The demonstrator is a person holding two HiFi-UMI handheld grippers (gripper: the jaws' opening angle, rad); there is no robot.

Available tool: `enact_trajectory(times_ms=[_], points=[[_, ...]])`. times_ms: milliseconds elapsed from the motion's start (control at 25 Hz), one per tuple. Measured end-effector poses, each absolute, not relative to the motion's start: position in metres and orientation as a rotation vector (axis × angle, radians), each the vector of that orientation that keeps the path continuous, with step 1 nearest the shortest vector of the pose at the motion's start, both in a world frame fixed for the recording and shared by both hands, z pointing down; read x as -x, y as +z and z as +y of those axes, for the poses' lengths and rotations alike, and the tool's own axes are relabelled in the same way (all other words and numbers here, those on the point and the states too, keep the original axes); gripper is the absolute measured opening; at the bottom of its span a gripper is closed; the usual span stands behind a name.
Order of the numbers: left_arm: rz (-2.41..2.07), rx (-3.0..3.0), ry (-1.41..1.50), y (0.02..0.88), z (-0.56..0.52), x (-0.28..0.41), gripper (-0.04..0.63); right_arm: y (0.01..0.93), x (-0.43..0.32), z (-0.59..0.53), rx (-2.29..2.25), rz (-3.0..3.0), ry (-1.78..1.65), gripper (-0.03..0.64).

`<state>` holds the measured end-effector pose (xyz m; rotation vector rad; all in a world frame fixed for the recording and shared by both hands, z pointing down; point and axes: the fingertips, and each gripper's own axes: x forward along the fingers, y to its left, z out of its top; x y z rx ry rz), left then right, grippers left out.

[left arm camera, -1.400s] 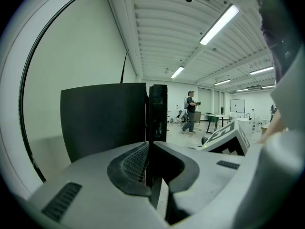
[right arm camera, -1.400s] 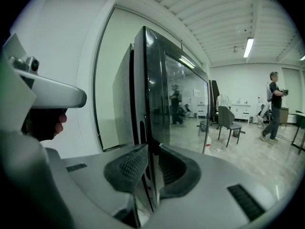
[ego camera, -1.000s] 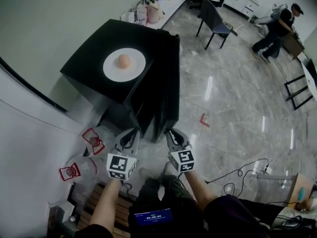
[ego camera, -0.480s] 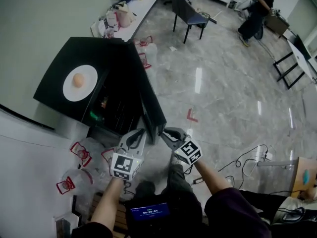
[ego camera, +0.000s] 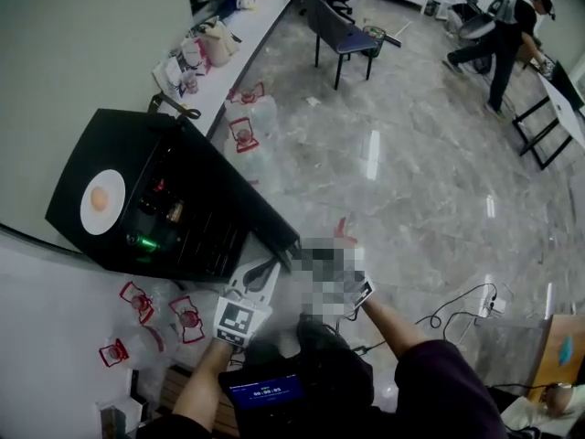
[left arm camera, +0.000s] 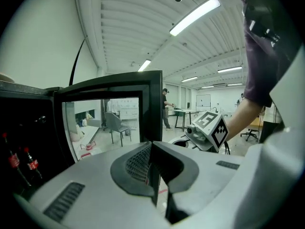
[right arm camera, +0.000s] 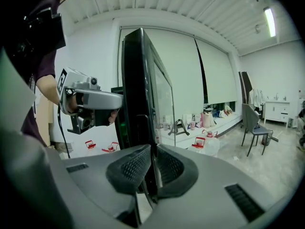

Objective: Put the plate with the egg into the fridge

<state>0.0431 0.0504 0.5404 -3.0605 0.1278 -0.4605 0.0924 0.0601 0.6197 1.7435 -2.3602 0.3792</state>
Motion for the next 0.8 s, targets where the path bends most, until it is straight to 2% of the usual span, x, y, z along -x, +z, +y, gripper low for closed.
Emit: enact_trajectory(times_ms=[200, 440, 800], points=[[0.090, 3.064, -0.462, 0.542, 0.058, -0.098, 0.009, 0.618, -0.138, 0.056, -1.800, -2.280, 0.364, 0.044], [0.029, 3.043, -0.447, 0.543, 0.056, -0.144, 0.010, 0.606, -0.203, 0.098, -2.155, -2.105, 0.400, 0.044], [-0.009, 3.073, -0.416, 0.538, 0.042, -0.186, 0.009, 0.580, -0.232, 0.127, -2.311, -1.974, 0.312, 0.008]])
